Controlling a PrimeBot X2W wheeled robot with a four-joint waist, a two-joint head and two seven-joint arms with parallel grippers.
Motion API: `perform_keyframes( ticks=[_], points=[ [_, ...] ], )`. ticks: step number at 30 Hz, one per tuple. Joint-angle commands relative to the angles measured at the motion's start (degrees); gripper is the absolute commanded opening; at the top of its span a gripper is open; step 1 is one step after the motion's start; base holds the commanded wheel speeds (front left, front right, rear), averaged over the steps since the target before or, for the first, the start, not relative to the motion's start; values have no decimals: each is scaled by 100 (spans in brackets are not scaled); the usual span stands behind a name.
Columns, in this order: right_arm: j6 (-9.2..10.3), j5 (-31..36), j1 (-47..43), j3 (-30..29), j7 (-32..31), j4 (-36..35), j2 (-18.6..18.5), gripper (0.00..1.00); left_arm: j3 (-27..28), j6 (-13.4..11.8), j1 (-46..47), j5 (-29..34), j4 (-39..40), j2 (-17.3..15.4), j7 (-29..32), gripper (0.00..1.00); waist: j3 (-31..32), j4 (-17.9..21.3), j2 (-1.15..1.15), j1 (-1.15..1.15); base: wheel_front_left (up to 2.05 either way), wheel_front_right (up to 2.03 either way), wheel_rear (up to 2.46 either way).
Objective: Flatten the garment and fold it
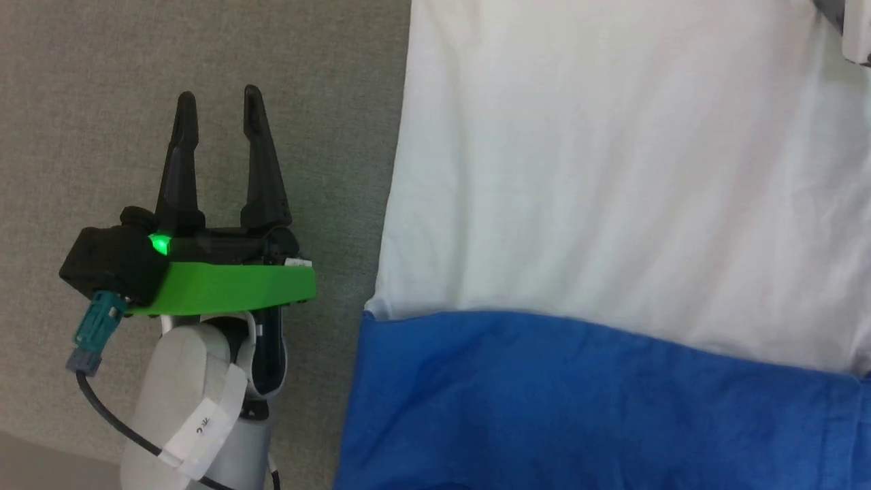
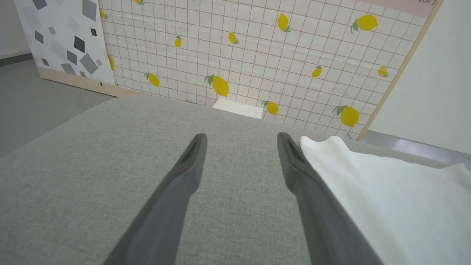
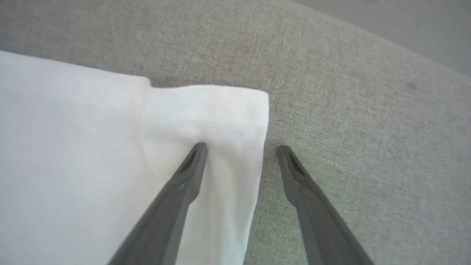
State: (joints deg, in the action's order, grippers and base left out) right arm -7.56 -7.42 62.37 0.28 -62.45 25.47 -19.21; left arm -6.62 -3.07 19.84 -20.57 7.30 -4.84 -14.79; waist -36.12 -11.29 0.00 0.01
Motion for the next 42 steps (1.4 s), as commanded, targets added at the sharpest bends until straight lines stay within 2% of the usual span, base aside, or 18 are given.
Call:
perform_keyframes(
  ticks=[1,5,6,7,8,14,19,25,32,37,42],
  points=[
    [8,-5,3,71,-100,54,-61,100,27,38,5,13,-4,53,-20,100,-130,-119,0,-1,0,0,0],
    [8,-210,-137,146,-487,23,-132,100,116,106,-7,4,-35,116,-20,100,-162,-97,0,-1,0,0,0],
    [8,-235,-141,123,-525,-18,-145,44,129,121,-1,4,-53,124,-20,100,-156,-84,0,-1,0,0,0],
    [8,-246,-139,101,-534,-55,-156,13,134,142,14,5,-69,129,-20,100,-145,-70,0,-1,0,0,0],
    [8,-257,-141,90,-546,-98,-164,0,143,176,33,-1,-101,133,-20,100,-120,-47,0,-1,0,0,0],
    [8,-387,-114,-225,-122,-331,-55,0,148,354,300,-37,-357,-25,79,100,154,122,0,-1,0,0,0],
    [8,-529,-209,-142,246,-491,-29,0,160,507,785,-221,-491,-273,703,100,468,314,0,-1,0,0,0],
    [8,-763,-338,246,440,-630,-2,0,195,541,1661,-740,-908,-593,2371,100,641,599,0,-1,0,0,0],
    [8,-990,-298,589,474,-755,7,0,13,366,3072,-1160,-1790,-812,4428,100,389,838,0,-1,0,0,0],
    [8,-1100,-179,824,501,-794,3,0,-293,283,3868,-992,-2369,-948,5242,100,138,996,0,-1,0,0,0],
    [8,-1235,-62,1047,561,-807,-21,0,-620,277,4292,-764,-2808,-1025,5735,100,-62,1104,0,-1,0,0,0]
  ],
)
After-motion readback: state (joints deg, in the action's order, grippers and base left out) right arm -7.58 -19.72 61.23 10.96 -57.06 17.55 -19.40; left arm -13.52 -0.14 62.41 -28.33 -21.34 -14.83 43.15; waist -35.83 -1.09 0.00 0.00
